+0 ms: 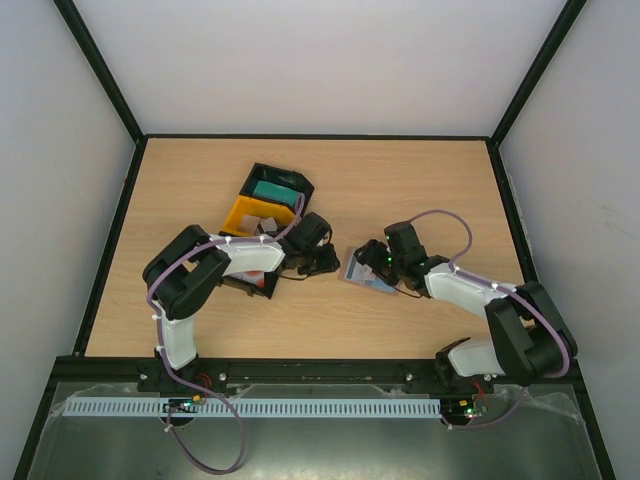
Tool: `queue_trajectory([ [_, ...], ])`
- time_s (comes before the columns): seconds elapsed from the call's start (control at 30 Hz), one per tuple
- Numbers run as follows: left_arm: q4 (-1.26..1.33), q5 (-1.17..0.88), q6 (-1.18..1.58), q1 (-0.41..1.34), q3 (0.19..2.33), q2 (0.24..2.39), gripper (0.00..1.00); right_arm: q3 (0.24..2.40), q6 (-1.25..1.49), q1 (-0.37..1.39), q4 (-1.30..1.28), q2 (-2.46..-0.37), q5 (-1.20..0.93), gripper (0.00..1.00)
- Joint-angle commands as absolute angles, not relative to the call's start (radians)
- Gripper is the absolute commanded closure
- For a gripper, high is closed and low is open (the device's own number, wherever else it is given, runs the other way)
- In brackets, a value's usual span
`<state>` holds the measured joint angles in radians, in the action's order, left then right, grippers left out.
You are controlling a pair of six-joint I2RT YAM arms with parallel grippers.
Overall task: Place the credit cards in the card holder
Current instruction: Insert the credit card into the card holder.
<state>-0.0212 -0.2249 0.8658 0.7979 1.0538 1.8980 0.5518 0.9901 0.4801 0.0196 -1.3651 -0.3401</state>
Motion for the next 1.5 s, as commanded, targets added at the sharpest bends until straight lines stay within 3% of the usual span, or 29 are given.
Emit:
queue_trajectory([
  [0.0, -0.065, -0.241, 0.874, 0.804, 1.031, 1.887, 0.68, 0.558, 1.035, 0.486, -0.085, -1.308, -0.234, 0.28],
  [0.23, -0.051, -0.257, 0.873, 0.805, 1.031, 1.888, 0.65, 0.585, 1.026, 0.486, -0.135, -1.342, -0.200, 0.29],
  [0.67, -0.030, -0.296, 0.861, 0.807, 1.047, 1.920, 0.60, 0.600, 0.949, 0.498, -0.110, -1.436, -0.238, 0.41],
  [0.9, -0.041, -0.304, 0.852, 0.812, 1.083, 1.957, 0.64, 0.630, 0.918, 0.505, -0.117, -1.452, -0.252, 0.48],
  [1.47, -0.048, -0.320, 0.836, 0.822, 1.103, 1.989, 0.68, 0.594, 0.990, 0.509, 0.059, -1.489, -0.441, 0.48],
])
